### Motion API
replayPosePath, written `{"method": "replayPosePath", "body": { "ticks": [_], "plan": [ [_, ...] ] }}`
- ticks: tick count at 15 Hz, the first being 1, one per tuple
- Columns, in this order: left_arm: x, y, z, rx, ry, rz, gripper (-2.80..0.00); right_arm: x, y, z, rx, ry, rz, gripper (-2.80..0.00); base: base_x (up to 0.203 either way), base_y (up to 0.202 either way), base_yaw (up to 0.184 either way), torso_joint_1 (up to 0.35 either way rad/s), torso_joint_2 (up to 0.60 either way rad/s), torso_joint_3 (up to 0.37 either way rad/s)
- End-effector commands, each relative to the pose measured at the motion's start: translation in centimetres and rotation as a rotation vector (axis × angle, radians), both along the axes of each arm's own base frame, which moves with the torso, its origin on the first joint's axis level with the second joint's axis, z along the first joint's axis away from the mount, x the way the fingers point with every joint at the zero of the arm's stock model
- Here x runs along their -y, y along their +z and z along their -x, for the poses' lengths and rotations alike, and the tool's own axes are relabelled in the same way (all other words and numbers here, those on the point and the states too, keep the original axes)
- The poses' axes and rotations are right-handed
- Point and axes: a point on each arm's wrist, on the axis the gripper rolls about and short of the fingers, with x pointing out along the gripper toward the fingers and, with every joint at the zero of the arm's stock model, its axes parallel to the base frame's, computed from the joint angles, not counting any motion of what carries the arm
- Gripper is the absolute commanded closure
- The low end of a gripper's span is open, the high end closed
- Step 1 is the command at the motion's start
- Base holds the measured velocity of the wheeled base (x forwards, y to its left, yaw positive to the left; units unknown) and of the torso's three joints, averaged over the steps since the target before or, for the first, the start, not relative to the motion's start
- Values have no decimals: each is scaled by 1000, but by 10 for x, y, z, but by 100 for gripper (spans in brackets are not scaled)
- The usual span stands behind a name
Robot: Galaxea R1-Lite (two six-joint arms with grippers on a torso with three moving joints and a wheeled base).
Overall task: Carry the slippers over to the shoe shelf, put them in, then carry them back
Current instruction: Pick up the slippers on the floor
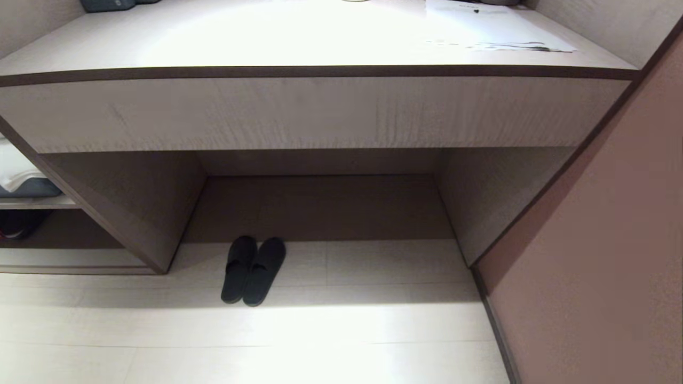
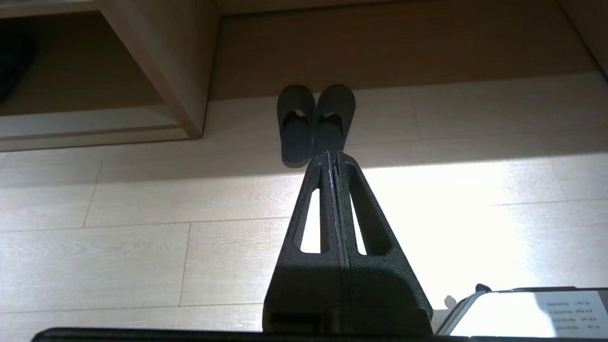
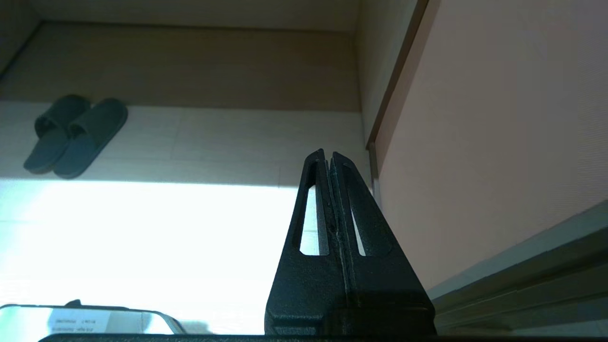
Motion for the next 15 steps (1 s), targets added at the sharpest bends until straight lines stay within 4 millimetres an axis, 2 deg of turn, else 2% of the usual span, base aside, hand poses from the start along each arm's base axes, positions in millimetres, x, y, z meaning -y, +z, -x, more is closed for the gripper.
{"method": "replayPosePath", "body": {
  "ticks": [1,15],
  "plan": [
    [0,0,0,-2,2,-1,0,0,0,0,1,2,0,0,0,0,0,8,2,-205],
    [0,0,0,-1,1,1,0,0,0,0,1,0,0,0,0,0,0,1,3,-196]
  ]
}}
